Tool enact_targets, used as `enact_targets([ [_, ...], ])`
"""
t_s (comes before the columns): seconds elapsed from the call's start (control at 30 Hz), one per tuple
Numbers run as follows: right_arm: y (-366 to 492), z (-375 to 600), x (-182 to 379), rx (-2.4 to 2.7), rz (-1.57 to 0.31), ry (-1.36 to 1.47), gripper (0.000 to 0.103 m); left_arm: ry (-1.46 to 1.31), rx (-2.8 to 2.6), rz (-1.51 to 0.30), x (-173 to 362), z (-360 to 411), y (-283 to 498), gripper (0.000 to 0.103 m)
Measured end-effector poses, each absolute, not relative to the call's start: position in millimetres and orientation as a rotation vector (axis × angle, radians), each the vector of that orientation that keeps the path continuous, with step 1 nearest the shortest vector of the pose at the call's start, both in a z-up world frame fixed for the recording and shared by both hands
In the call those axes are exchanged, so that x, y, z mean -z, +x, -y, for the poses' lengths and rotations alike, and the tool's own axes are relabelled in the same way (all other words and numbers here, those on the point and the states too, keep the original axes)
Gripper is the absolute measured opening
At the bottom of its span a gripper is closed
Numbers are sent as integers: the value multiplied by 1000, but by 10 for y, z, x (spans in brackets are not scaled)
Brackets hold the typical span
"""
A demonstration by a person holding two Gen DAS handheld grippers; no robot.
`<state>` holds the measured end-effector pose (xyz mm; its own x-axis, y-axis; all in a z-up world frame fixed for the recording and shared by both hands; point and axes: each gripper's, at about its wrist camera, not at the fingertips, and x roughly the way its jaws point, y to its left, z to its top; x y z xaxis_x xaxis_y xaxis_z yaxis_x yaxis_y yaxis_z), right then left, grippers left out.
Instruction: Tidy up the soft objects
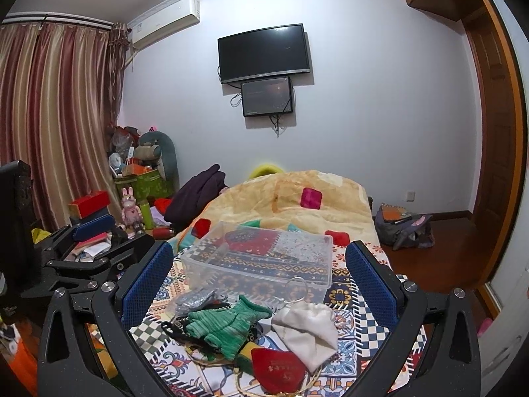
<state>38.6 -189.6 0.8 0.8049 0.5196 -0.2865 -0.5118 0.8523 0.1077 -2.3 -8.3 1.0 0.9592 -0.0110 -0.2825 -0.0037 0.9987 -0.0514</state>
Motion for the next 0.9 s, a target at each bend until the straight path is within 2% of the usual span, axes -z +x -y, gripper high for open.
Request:
enact_targets([
  [0.9, 370, 1915, -24, -555, -307, 34, 103, -55, 13, -286, -14, 87, -18, 103],
])
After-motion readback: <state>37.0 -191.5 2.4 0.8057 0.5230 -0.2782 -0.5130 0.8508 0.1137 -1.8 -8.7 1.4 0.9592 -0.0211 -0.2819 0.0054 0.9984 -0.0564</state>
